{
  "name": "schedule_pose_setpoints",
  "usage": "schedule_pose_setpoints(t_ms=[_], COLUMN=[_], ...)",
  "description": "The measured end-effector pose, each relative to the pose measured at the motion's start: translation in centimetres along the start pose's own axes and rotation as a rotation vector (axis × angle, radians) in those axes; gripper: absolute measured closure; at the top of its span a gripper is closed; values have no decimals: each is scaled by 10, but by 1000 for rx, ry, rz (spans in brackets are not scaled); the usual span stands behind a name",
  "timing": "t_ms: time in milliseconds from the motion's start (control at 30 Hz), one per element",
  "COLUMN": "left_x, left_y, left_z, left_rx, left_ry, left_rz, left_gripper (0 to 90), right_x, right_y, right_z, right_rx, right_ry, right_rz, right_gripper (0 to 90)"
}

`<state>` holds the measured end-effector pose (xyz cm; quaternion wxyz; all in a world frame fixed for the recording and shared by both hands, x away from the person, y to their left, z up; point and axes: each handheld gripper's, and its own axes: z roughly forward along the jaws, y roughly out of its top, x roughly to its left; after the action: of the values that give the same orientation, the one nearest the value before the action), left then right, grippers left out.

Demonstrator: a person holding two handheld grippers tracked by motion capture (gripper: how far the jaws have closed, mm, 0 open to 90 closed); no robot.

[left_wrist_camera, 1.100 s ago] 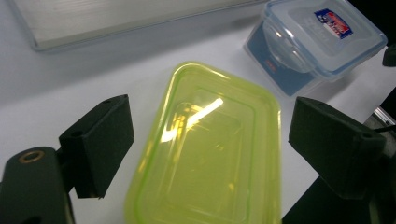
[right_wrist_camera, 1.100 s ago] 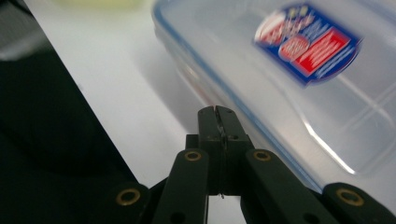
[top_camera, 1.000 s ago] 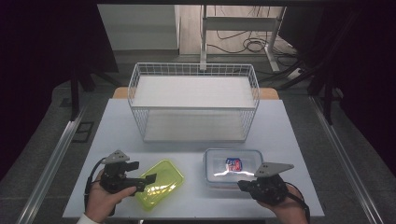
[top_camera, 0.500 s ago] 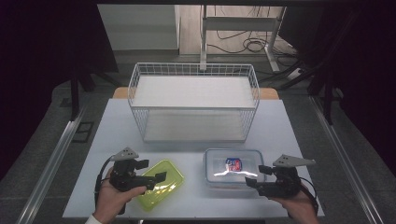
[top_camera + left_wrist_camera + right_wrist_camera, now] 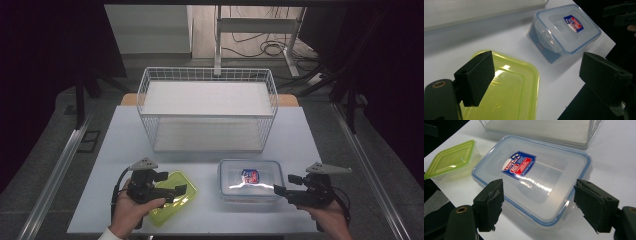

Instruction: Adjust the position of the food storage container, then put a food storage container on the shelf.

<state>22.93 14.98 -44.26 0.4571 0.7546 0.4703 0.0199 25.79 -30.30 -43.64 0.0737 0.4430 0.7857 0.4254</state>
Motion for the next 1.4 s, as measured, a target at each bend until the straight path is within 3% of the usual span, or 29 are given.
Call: schedule_pose_setpoints(t_ms=[367,800,1200,1400], left_x=[-11,-6,-13,-14], left_y=[13,17,35,39], left_z=[13,25,56,79], left_rx=[8,15,44,87], left_ry=[-32,-54,-112,-135], left_rz=[2,-30,-83,-127], left_gripper=[125,125,117,116], right_x=[-5,-11,-31,-37], right_y=[1,2,6,13], right_z=[-2,-4,-5,0], right_rx=[-5,-5,-17,-37], right_ry=[1,-7,-1,46], right_rz=[13,23,85,123], right_gripper=[245,247,244,244])
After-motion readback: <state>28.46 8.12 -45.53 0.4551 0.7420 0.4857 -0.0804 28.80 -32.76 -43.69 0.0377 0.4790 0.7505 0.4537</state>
